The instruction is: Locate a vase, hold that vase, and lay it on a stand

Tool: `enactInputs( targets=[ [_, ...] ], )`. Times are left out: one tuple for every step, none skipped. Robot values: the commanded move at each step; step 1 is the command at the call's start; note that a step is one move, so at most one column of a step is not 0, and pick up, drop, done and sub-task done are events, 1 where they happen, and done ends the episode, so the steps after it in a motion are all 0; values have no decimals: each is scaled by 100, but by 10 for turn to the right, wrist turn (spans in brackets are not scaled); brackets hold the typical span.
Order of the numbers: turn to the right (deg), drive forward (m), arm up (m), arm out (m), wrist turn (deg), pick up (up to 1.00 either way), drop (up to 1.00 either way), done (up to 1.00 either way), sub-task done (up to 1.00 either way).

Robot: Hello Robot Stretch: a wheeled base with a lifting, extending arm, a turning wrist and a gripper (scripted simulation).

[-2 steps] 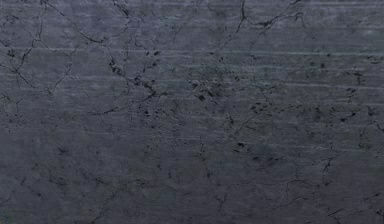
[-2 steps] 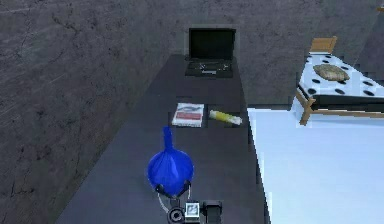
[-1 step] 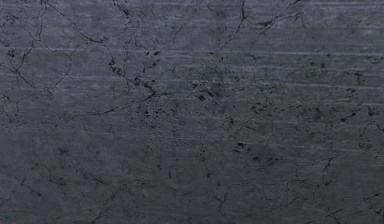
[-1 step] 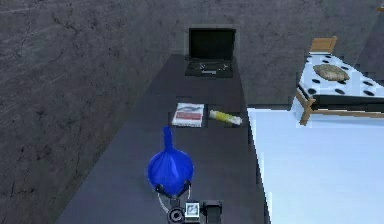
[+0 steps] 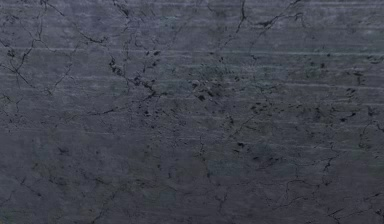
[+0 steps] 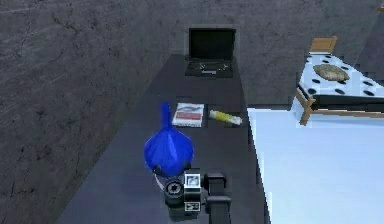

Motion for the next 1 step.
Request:
enactInputs(
  targets=[
    [0, 0, 20, 0, 0, 0, 0, 0, 0]
  ],
)
